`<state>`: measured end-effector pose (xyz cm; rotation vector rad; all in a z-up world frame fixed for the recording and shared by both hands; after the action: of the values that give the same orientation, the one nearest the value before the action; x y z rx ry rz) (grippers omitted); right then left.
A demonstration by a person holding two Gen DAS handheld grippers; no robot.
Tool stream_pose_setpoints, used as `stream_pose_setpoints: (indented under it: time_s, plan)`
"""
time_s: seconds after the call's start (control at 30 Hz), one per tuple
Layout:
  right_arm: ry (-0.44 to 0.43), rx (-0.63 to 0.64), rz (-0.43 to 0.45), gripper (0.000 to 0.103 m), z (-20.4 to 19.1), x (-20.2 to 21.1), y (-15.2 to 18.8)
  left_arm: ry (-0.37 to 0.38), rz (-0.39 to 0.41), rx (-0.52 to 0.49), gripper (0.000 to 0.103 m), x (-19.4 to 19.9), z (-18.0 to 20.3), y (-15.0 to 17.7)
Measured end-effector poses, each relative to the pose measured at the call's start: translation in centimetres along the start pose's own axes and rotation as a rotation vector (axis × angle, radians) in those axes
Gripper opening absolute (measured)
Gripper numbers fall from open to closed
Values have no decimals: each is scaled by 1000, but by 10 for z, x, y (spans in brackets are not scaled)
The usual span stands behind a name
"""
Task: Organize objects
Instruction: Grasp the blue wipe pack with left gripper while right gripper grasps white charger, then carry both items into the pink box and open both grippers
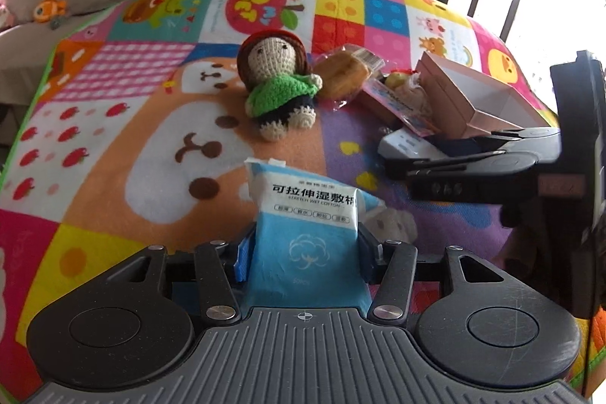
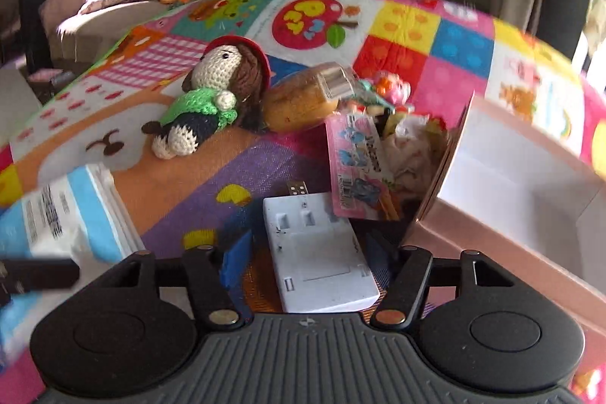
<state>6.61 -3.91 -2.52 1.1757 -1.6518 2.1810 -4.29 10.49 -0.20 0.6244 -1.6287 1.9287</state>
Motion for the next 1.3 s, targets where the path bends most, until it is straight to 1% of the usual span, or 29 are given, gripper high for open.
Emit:
stream_pose_setpoints:
  time_s: [0.03,0.1,0.27,0.33,0.43,0.5,0.57,0.63,0.7,0.8,0.9,0.97,1.03,1.1,1.13,1.17,1.23,1.3]
  plan:
    - [-28,-19,-16,47,1,4,2,5,2,5,56,1,-1,1]
    - [-64,-24,-45,48,2,15,9,15,8,17,56,2,-2,2]
    - [-87,9,-69,48,0,61,48,31,23,-3,55,6,3,7]
    - [-78,16,-75,47,3,81,64,77,6,-24,54,8,12,8]
    - [-42,-8,-80,47,19,107,86,130,-10,-88,54,12,36,9]
    - [-2,-47,-65,47,36,125,97,196,-8,-99,54,18,57,4]
    - [34,-97,-37,47,56,142,105,268,18,-115,54,23,84,-12]
    - [70,-144,4,47,76,157,110,304,60,-153,54,23,116,-36]
    - [105,-186,54,47,93,170,113,323,108,-164,54,13,151,-65]
    - [141,-240,126,47,112,184,118,336,132,-91,54,-29,202,-108]
    - [156,-285,169,47,127,192,123,297,135,-45,54,-83,247,-134]
    - [169,-304,186,47,136,196,125,265,108,-53,55,-118,270,-138]
    - [188,-310,206,47,144,201,129,213,28,-46,54,-149,284,-132]
    - [202,-315,222,47,151,204,130,206,-68,-14,55,-165,288,-119]
    - [205,-320,226,47,157,205,132,212,-101,-12,57,-166,285,-112]
    - [208,-327,225,47,162,204,132,211,-118,-18,57,-167,287,-108]
    - [217,-335,219,47,168,201,134,219,-132,-27,57,-160,285,-104]
    - [226,-347,214,47,174,198,132,252,-127,-9,57,-149,277,-105]
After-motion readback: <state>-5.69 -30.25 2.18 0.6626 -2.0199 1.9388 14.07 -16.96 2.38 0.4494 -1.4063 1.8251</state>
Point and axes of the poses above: each gripper's, at about its wrist camera, not at the fingertips, and x roughly against the way its jaws point, z to its right, y to its underside, the point moved 4 cm from there along -x, roughly the way its jaws point
